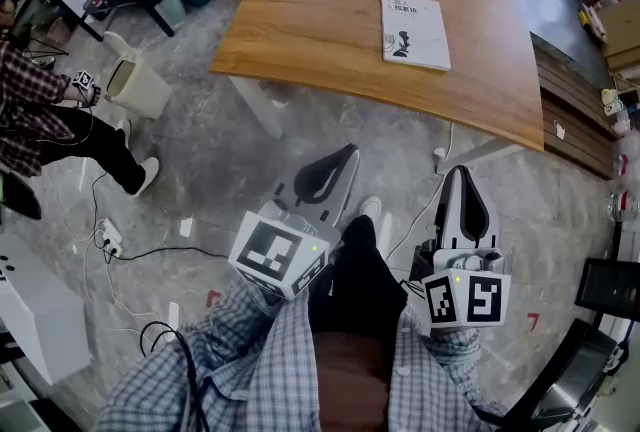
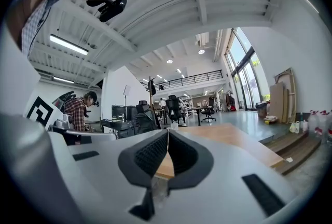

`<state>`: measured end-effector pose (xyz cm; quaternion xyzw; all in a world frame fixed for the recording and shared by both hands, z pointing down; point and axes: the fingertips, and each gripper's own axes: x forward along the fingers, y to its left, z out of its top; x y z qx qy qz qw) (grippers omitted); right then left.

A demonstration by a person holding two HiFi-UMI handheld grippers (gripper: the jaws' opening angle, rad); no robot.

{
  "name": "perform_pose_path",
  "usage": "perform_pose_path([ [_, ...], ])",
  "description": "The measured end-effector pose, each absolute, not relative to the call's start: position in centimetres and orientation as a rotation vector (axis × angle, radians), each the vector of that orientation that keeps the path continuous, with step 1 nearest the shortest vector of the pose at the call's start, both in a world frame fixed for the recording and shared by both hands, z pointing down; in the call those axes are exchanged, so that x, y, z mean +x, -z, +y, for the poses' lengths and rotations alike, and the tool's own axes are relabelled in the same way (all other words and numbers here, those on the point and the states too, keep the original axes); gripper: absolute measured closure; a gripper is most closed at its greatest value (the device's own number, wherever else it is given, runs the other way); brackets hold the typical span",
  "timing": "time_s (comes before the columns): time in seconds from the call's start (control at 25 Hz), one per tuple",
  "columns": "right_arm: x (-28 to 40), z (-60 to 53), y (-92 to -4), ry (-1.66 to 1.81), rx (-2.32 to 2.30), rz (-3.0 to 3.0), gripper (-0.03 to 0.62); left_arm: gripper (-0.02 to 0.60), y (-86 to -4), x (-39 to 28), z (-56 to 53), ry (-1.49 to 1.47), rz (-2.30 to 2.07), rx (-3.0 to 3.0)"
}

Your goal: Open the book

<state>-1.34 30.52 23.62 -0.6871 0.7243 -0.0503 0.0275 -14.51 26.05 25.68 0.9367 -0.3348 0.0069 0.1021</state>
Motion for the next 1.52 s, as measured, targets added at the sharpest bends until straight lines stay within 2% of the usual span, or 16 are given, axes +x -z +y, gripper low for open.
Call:
perform_pose_path([
  [0.88, 13.4, 10.5, -24.7, 0.235, -1.967, 2.361, 0.574, 0.574, -26.1, -1.1, 7.9, -0.058, -1.167, 2.682],
  [1.52, 16.4, 5.8, -25.0, 0.247, -1.965, 2.327, 0.574, 0.574, -27.1, 3.5, 2.1, -0.081, -1.089, 2.706],
])
